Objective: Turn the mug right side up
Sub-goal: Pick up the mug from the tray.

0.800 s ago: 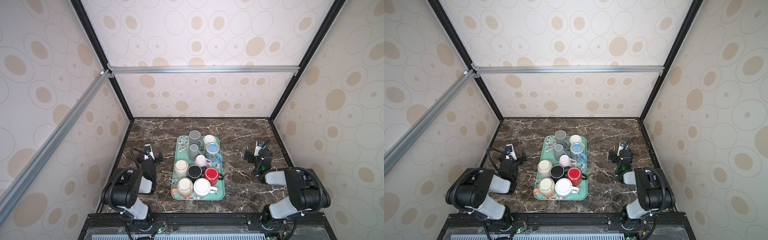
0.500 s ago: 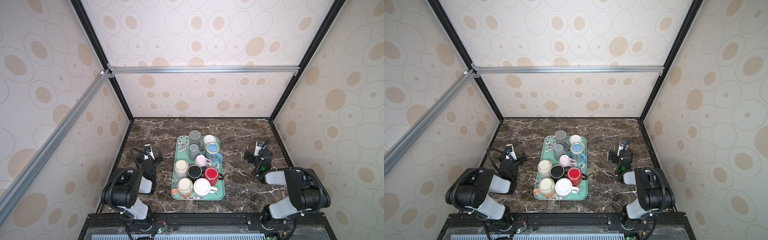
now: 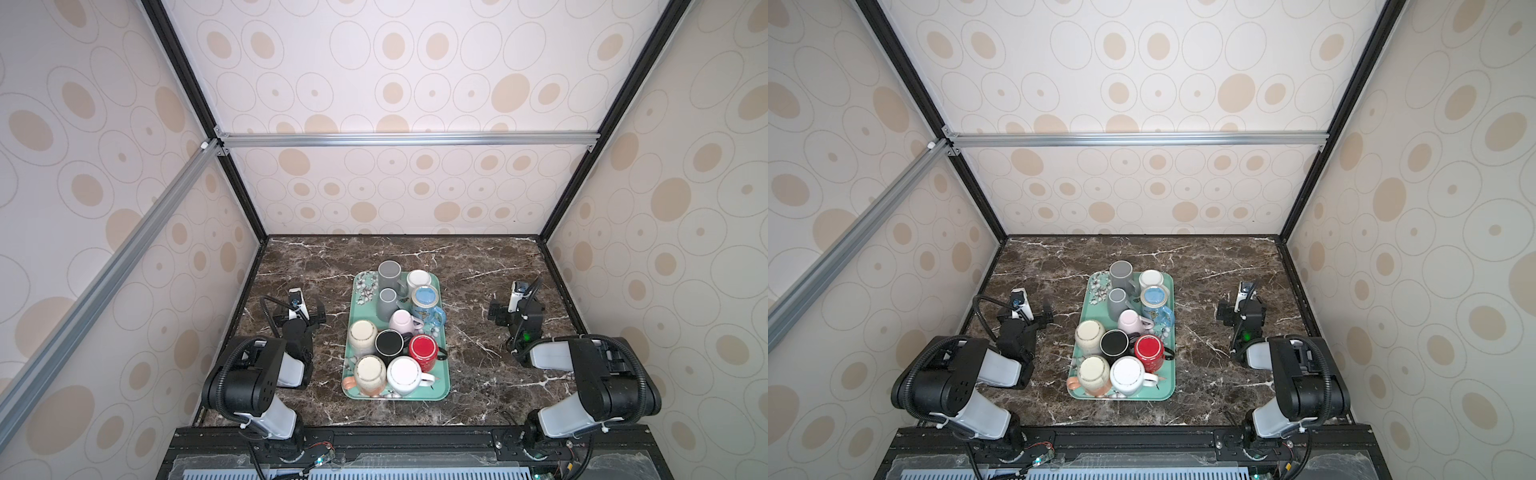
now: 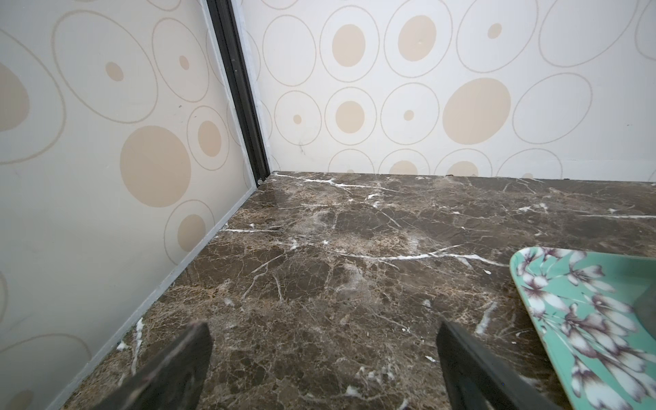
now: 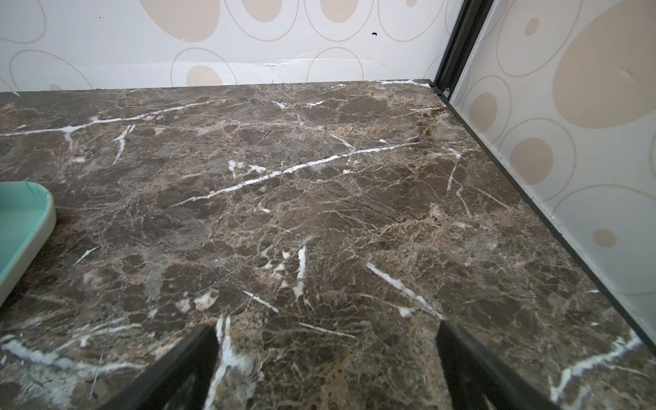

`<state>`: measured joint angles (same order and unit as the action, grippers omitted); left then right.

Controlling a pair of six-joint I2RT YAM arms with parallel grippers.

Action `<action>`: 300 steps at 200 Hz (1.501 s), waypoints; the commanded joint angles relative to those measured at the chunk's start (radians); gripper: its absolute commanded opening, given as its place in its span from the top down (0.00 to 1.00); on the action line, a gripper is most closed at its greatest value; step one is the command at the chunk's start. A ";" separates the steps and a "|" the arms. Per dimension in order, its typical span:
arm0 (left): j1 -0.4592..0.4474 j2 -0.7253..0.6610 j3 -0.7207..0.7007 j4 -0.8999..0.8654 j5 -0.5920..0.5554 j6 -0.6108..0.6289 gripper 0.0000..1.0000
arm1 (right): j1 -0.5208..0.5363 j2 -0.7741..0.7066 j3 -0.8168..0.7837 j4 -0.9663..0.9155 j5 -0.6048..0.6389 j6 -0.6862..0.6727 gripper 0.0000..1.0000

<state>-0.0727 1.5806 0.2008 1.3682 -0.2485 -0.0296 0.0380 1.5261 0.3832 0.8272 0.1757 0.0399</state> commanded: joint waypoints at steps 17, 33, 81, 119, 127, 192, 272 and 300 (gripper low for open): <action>0.007 0.003 0.011 0.022 0.005 0.013 0.00 | 0.003 0.006 0.014 0.010 -0.001 -0.009 0.00; 0.006 0.002 0.009 0.025 0.004 0.013 0.00 | 0.003 0.006 0.014 0.009 -0.001 -0.009 0.00; 0.006 0.003 0.011 0.025 0.005 0.013 0.00 | 0.003 0.006 0.014 0.009 -0.001 -0.009 0.00; 0.007 0.004 0.011 0.024 0.004 0.013 0.00 | 0.003 0.006 0.014 0.010 -0.002 -0.009 0.00; 0.008 0.004 0.015 0.013 0.009 0.011 0.00 | 0.003 0.005 0.014 0.009 -0.001 -0.009 0.00; -0.029 -0.139 -0.013 -0.045 -0.097 0.029 0.00 | 0.002 -0.127 0.090 -0.246 0.047 0.021 0.00; -0.096 -0.393 0.329 -0.672 -0.028 -0.276 0.00 | 0.172 -0.257 0.413 -1.009 -0.088 0.255 0.25; -0.239 -0.358 0.458 -0.848 0.030 -0.297 0.00 | 0.328 -0.258 0.399 -0.976 -0.202 0.244 0.26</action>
<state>-0.2039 1.2057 0.5621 0.7780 -0.2745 -0.2329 0.2646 1.2743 0.7906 -0.0444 0.0830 0.2607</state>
